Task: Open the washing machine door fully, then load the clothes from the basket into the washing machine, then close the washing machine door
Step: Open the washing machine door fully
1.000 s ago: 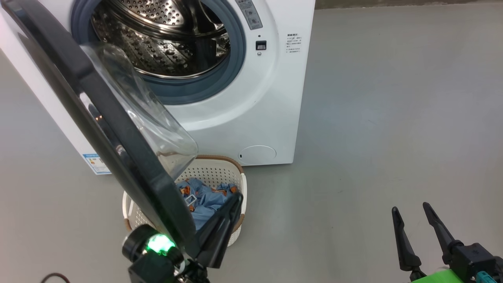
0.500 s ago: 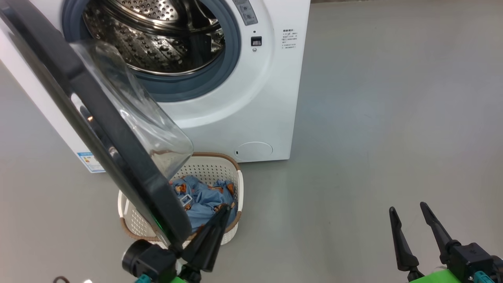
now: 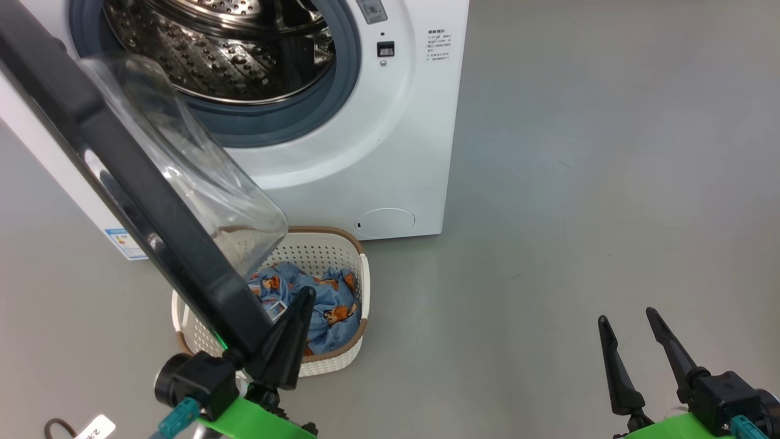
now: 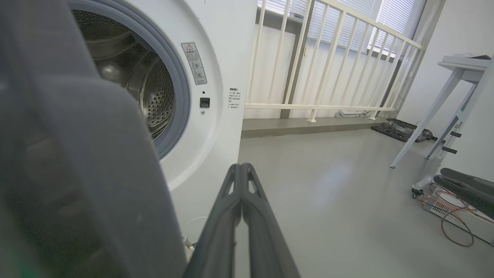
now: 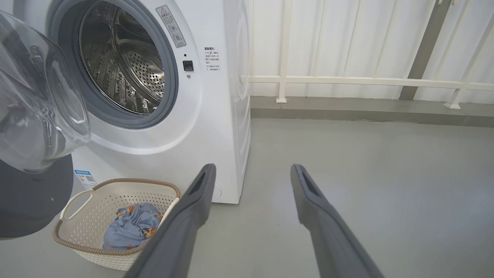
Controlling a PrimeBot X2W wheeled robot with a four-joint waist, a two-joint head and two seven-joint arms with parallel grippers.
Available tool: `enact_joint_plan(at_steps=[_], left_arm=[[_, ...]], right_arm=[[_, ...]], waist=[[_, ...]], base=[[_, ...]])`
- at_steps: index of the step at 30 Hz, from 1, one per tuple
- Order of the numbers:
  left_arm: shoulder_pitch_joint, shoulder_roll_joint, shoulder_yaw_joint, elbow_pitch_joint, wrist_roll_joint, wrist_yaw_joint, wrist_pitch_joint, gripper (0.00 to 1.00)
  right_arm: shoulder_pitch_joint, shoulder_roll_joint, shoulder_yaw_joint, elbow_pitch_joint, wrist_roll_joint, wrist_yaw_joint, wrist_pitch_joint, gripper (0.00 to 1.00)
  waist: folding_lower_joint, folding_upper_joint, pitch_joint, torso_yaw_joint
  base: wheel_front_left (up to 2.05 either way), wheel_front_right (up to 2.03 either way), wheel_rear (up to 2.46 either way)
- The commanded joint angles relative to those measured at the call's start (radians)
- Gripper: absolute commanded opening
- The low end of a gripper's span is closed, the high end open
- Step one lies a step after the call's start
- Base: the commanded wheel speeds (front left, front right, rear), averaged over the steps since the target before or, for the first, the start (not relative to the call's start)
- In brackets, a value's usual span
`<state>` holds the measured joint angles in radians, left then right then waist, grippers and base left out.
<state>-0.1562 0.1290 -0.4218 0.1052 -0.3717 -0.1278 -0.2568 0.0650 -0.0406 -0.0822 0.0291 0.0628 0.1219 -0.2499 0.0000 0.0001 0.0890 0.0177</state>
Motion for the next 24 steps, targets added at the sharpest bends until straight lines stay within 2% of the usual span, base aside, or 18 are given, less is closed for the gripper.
enact_joint_plan(at_steps=[1,12,24], left_arm=[[-0.041,0.009,0.044,-0.013,-0.008,-0.003,-0.005,0.0],[0.001,-0.018,0.081,-0.014,-0.04,-0.003,-0.005,0.0],[0.069,-0.017,0.128,-0.04,-0.013,-0.003,-0.005,0.0]], right_arm=[[-0.034,-0.01,0.02,-0.025,0.005,0.009,-0.012,1.0],[-0.042,-0.01,0.028,-0.011,0.015,0.009,-0.012,1.0],[-0.036,-0.01,0.024,0.001,0.019,0.009,-0.012,1.0]], waist=[[0.0,-0.0001,0.002,0.003],[0.0,-0.0001,0.008,0.059],[0.0,-0.0001,-0.013,0.14]], base=[[0.0,0.0,0.0],[0.0,0.0,0.0],[0.0,0.0,0.0]])
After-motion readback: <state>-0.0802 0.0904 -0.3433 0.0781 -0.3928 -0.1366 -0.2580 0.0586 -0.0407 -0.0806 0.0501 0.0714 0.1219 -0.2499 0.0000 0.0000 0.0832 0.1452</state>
